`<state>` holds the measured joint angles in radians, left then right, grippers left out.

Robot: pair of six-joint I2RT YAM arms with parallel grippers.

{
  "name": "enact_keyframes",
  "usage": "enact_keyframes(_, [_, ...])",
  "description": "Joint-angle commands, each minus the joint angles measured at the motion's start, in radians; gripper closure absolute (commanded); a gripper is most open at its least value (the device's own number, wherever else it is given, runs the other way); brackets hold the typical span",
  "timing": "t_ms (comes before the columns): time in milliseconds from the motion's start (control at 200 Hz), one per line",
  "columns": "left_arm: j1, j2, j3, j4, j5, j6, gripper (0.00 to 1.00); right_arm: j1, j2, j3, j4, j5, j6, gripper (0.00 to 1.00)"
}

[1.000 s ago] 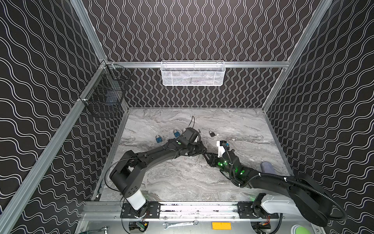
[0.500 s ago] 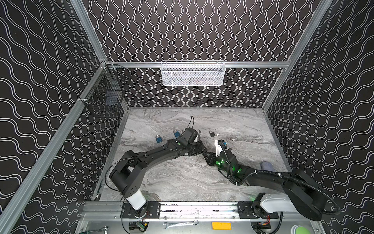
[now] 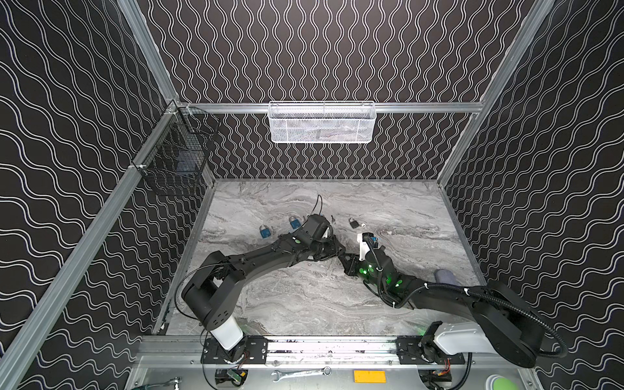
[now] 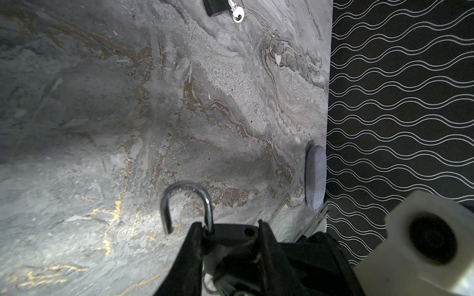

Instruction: Lock with the key

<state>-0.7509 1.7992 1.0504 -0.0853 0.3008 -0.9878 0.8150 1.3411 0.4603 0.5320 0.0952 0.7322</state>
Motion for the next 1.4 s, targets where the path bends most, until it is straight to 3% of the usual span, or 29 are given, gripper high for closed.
enact_keyframes(0, [0.000, -0.027, -0.009, 0.030, 0.020, 0.006, 0.62, 0.001, -0.014, 0.008, 0.081, 0.010, -0.014, 0.98])
enact_keyframes(160, [0.013, -0.063, 0.011, 0.000, -0.008, 0.047, 0.38, 0.003, -0.044, -0.014, 0.064, 0.021, -0.010, 1.00])
enact_keyframes(395, [0.046, -0.125, 0.017, -0.108, -0.063, 0.099, 0.32, -0.010, -0.147, 0.016, -0.122, 0.021, -0.080, 1.00])
enact_keyframes(546, [0.064, -0.136, -0.037, -0.057, -0.024, 0.075, 0.38, -0.014, -0.189, 0.044, -0.222, 0.014, -0.104, 1.00])
enact_keyframes(701, [0.072, -0.121, -0.036, -0.062, -0.009, 0.086, 0.51, -0.016, -0.200, 0.054, -0.229, 0.008, -0.103, 1.00])
enact_keyframes(876, [0.075, -0.103, -0.023, -0.072, -0.006, 0.098, 0.56, -0.016, -0.197, 0.070, -0.215, -0.006, -0.089, 1.00])
enact_keyframes(1396, [0.075, -0.052, 0.019, 0.004, 0.012, 0.109, 0.63, -0.016, -0.191, 0.081, -0.191, -0.167, -0.057, 1.00])
